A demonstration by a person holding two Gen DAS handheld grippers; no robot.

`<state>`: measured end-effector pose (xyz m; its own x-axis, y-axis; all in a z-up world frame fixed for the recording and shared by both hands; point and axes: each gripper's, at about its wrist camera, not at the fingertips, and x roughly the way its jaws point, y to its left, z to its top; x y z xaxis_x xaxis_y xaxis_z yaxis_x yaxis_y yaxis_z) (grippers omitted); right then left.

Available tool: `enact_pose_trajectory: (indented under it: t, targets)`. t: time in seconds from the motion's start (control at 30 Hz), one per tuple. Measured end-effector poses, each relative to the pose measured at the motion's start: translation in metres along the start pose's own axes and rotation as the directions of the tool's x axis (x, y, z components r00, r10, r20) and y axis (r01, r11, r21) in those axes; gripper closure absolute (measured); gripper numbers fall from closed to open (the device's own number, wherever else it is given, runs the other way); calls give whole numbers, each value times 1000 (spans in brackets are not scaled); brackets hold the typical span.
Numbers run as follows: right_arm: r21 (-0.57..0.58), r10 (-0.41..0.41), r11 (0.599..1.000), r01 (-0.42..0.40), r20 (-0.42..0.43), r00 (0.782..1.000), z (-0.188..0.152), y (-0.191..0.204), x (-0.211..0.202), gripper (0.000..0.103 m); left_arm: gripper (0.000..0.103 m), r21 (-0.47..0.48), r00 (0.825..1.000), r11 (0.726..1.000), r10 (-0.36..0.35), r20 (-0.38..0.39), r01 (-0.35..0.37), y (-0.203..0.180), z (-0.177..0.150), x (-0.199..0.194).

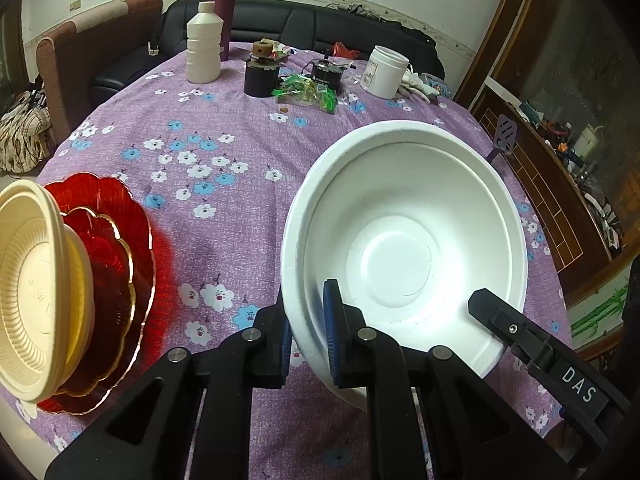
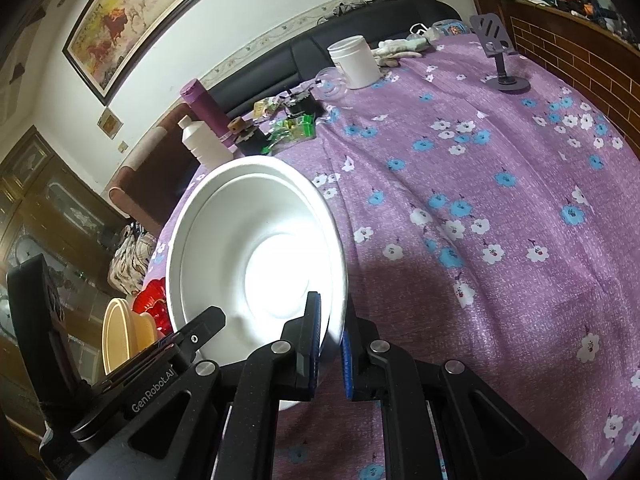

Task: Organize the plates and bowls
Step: 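Lift the white foam bowl and carry it toward the plate stack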

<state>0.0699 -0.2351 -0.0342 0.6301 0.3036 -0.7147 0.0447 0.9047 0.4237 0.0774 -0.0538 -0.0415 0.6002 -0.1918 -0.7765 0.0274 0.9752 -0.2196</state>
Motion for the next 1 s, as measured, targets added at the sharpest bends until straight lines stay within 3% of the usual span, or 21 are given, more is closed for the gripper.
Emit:
enact_pose_trajectory:
  t: [0.57, 1.0]
  targets:
    - [-46, 49, 998, -48, 4, 999, 0, 26, -2, 95, 91, -41, 999, 999, 28, 40, -26, 18, 0, -21]
    - [-123, 111, 986, -111, -4, 994, 4, 69, 1, 95, 91, -92, 994, 994, 70, 87, -62, 50, 4, -49]
